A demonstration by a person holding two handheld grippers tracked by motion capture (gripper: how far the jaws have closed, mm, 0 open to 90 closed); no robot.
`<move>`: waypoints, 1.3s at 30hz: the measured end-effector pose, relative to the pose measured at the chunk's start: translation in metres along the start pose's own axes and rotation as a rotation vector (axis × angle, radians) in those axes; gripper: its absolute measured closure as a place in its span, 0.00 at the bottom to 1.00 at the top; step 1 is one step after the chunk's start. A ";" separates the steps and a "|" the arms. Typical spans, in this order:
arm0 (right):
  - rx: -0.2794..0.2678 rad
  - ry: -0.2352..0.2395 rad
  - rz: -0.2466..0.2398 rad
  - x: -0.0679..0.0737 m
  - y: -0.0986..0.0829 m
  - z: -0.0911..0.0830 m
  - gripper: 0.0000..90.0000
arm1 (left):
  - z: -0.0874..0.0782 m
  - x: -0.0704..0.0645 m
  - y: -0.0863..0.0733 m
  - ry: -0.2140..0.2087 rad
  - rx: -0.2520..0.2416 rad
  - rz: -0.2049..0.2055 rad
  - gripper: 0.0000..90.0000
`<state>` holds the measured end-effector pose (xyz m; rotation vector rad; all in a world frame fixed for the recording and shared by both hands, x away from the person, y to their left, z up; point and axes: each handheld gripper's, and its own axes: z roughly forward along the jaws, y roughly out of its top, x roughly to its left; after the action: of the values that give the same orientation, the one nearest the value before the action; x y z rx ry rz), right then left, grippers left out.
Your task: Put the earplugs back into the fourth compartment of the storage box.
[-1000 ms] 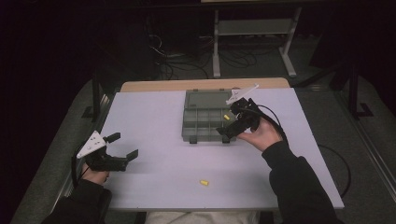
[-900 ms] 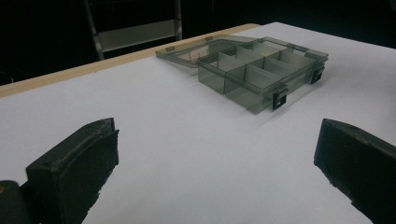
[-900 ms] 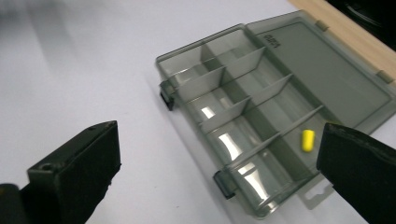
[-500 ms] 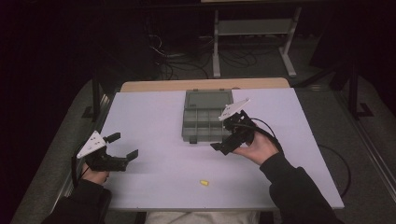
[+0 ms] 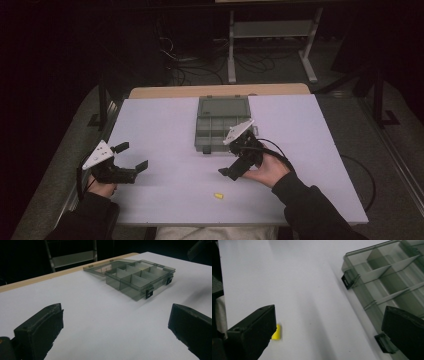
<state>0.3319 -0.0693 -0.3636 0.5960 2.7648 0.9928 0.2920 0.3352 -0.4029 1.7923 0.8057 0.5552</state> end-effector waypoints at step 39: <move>0.151 0.147 -0.085 0.053 -0.027 0.050 0.09 | 0.000 0.000 0.000 -0.003 -0.001 0.001 0.00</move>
<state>0.2885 -0.0380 -0.4193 0.4360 2.9864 0.8481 0.2919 0.3348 -0.4029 1.7919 0.8026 0.5531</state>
